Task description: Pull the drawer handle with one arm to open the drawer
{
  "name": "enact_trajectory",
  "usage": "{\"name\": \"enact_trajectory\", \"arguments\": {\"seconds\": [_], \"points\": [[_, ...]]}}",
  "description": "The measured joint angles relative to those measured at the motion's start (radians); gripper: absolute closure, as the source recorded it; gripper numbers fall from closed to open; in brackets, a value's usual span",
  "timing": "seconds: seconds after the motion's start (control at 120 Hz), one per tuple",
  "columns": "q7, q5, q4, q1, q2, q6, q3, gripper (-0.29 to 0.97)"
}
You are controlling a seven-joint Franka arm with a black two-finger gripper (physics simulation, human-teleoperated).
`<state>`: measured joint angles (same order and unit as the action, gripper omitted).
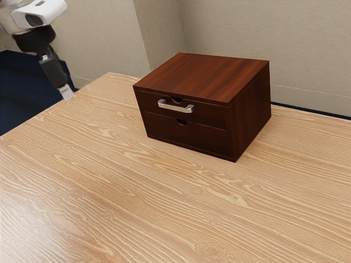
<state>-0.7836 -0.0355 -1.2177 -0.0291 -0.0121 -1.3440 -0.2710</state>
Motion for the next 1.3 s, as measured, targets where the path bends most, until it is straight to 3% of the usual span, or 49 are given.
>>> {"name": "enact_trajectory", "arguments": {"seconds": [0.275,0.475,0.617,0.75,0.908,1.075,1.15,1.3], "points": [[-0.077,0.002,0.005,-0.004,0.063,0.001,0.008,0.0],[-0.146,0.041,-0.102,0.203,0.019,0.009,0.009,0.0],[-0.318,0.101,-0.39,0.327,-0.068,-0.211,0.011,0.0],[-0.478,0.163,-0.522,0.179,-0.115,-0.482,0.007,0.0],[-0.628,0.17,-0.457,0.164,-0.039,-0.645,0.015,0.0],[-0.75,0.099,-0.418,0.021,0.011,-0.722,0.175,0.0],[-0.794,0.069,-0.417,-0.08,0.021,-0.741,0.286,0.0],[-0.866,-0.004,-0.363,-0.137,0.104,-0.763,0.326,0.17]]}}
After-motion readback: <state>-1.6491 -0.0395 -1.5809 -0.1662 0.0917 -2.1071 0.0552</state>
